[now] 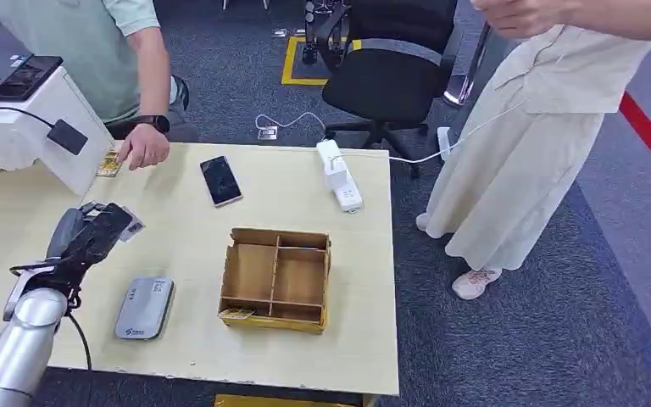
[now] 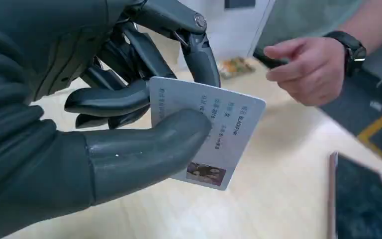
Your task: Pass the card to the sensor for recognition and then transmit it.
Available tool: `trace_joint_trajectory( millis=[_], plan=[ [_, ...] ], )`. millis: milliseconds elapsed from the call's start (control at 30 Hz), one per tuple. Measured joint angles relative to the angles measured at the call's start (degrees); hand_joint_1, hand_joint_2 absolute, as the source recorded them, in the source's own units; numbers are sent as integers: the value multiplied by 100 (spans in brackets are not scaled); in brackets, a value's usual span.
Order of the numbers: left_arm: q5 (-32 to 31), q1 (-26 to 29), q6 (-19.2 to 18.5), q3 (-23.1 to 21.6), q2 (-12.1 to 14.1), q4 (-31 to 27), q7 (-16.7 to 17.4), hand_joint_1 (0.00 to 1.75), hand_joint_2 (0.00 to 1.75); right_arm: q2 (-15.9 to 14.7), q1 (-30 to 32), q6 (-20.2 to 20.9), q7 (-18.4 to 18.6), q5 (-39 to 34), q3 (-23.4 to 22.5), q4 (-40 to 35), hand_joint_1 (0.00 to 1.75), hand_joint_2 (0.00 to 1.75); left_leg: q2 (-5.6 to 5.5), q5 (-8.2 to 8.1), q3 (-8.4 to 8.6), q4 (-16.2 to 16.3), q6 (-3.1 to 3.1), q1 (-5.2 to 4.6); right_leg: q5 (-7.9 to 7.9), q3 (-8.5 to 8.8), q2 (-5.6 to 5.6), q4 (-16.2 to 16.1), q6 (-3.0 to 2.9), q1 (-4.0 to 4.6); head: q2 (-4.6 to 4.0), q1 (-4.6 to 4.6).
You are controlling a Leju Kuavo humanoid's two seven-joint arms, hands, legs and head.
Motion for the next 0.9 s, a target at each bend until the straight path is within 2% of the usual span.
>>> trace_joint_trajectory(
  millis=[200, 400, 467, 767, 900],
  plan=[
    [-892, -342, 920, -4, -282, -11, -148, 175, 175, 24, -3, 0, 20, 31, -39, -7, 0, 0, 0, 0, -1, 2, 0, 0, 1, -2, -2, 0, 3, 0, 0, 0],
    [-1714, -570, 1513, -41, -544, -11, -192, 175, 175, 48, -11, 0, 20, 79, -48, -20, 0, 0, 1, 0, 0, 2, 0, 0, 1, -3, 0, 0, 3, 0, 0, 0],
    [-1828, -625, 1612, -63, -614, -11, -160, 175, 175, 52, -14, 0, 20, 79, -50, -26, 0, 0, 2, 0, -1, 2, 0, 0, 1, -2, 0, 0, 3, 0, 0, -2],
    [-1896, -698, 1628, -79, -758, -11, -127, 175, 175, 59, -16, 0, 22, 79, -55, -28, 0, 0, 4, 0, -1, 2, 0, 0, 1, -4, 2, 0, 3, 0, 0, -2],
    [-2141, -756, 1885, -79, -850, 11, -138, 175, 175, 59, -19, -4, 22, 79, -70, -31, 0, 0, 3, 0, -1, 2, 0, 0, 1, -4, 1, 0, 3, 0, 0, -2]
  ],
)
